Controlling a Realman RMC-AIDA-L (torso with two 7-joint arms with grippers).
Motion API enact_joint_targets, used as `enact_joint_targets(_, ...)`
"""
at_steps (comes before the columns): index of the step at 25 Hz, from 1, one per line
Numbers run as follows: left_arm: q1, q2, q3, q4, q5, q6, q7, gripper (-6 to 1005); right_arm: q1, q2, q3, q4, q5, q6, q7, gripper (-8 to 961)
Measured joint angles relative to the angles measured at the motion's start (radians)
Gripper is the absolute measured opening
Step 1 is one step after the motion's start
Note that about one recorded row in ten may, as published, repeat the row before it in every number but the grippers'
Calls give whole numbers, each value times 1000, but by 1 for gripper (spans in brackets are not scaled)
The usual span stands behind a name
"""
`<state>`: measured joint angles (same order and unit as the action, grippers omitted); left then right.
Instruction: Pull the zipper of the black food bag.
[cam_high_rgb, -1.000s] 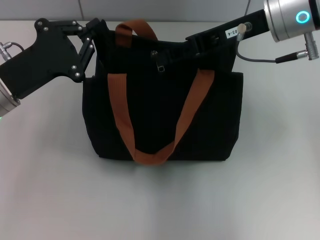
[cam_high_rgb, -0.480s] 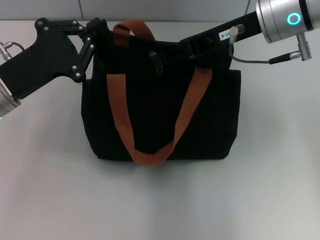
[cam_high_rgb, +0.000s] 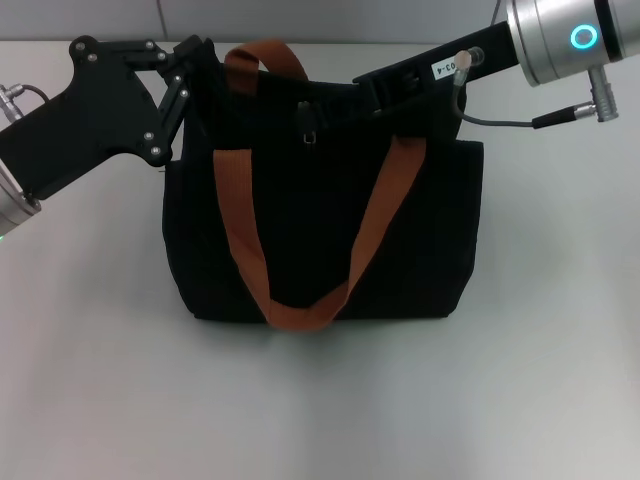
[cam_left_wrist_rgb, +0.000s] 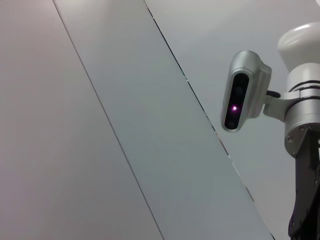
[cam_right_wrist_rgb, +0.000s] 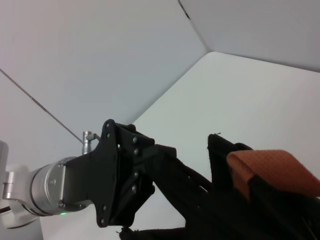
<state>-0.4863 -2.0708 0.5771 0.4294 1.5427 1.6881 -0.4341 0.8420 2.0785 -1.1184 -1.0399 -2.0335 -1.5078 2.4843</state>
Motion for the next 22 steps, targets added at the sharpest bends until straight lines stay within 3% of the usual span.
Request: enact_joint_targets(22, -1, 0, 0, -12, -12, 5, 0, 28, 5, 0, -13, -8, -50, 25, 10, 270)
